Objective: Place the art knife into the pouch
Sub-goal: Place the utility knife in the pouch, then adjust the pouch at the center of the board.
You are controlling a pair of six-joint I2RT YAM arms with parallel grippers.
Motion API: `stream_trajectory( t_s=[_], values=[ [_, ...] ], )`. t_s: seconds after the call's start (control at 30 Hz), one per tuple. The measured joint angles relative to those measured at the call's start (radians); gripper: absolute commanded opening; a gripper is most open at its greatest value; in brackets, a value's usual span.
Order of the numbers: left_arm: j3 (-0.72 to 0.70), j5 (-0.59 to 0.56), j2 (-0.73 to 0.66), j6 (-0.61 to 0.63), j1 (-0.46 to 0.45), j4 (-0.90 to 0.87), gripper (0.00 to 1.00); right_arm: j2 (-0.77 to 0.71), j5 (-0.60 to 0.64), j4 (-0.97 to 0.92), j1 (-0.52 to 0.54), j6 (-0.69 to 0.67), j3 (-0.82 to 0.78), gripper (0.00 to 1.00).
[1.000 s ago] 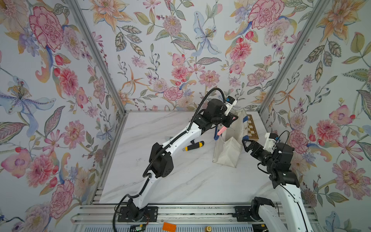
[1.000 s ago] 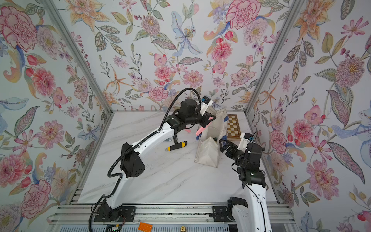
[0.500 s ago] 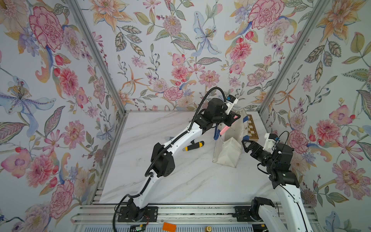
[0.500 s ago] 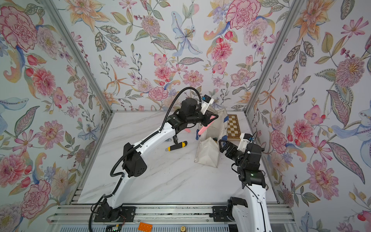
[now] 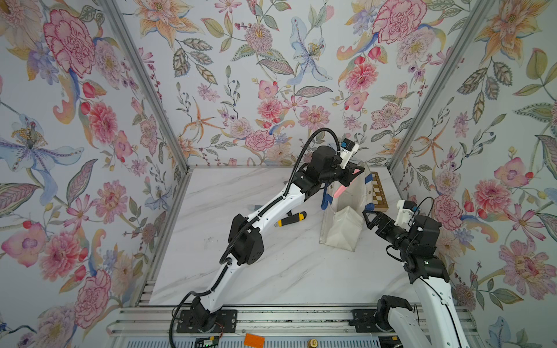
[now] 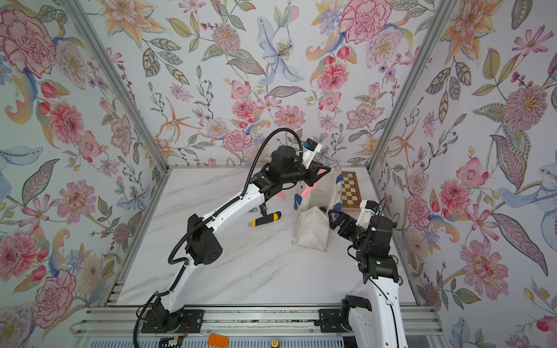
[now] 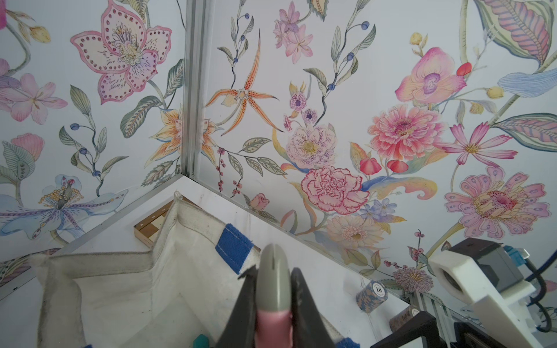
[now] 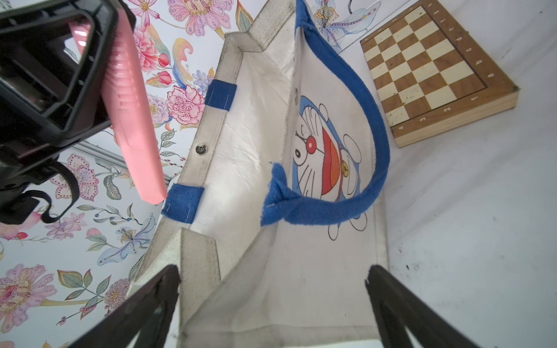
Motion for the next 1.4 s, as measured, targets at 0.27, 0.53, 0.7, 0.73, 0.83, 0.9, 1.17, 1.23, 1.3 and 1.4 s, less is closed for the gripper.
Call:
stream_trajectory(
  t_s=[0.27, 0.53, 0.7, 0.73, 0.83, 0.9, 1.17, 1.23, 1.3, 1.4],
  values=[
    [-0.013, -0.003, 0.032, 0.001, 0.000, -0.015, 0.47, 0.000, 0.000, 0.000, 0.000, 0.000, 0.000, 0.99],
    [-0.034, -0.011, 0.032, 0.035, 0.000, -0.016, 0.90, 0.000, 0.000, 0.000, 0.000, -0.006, 0.000, 0.99],
    [-0.057, -0.106, 0.015, 0.088, 0.000, -0.076, 0.99, 0.000, 0.000, 0.000, 0.000, -0.008, 0.000, 0.99],
    [-0.073, -0.143, 0.003, 0.102, 0.000, -0.091, 0.99, 0.000, 0.000, 0.000, 0.000, -0.008, 0.000, 0.99],
    [-0.121, -0.257, -0.037, 0.141, 0.000, -0.129, 0.99, 0.000, 0.000, 0.000, 0.000, -0.008, 0.000, 0.99],
    [-0.130, -0.321, -0.050, 0.160, 0.000, -0.153, 0.99, 0.002, 0.000, 0.000, 0.000, -0.008, 0.000, 0.99],
    [-0.135, -0.380, -0.055, 0.187, 0.000, -0.206, 0.92, 0.008, 0.001, 0.000, 0.000, -0.007, 0.000, 0.99],
    [-0.135, -0.371, -0.053, 0.196, 0.000, -0.208, 0.75, 0.008, 0.000, 0.000, 0.000, -0.006, 0.000, 0.99],
    [-0.135, -0.366, -0.052, 0.192, 0.000, -0.212, 0.54, 0.008, 0.000, 0.000, 0.000, -0.005, 0.000, 0.99],
    [-0.151, -0.355, -0.051, 0.197, 0.000, -0.211, 0.41, 0.008, 0.001, 0.000, 0.000, -0.003, 0.000, 0.99]
  ],
)
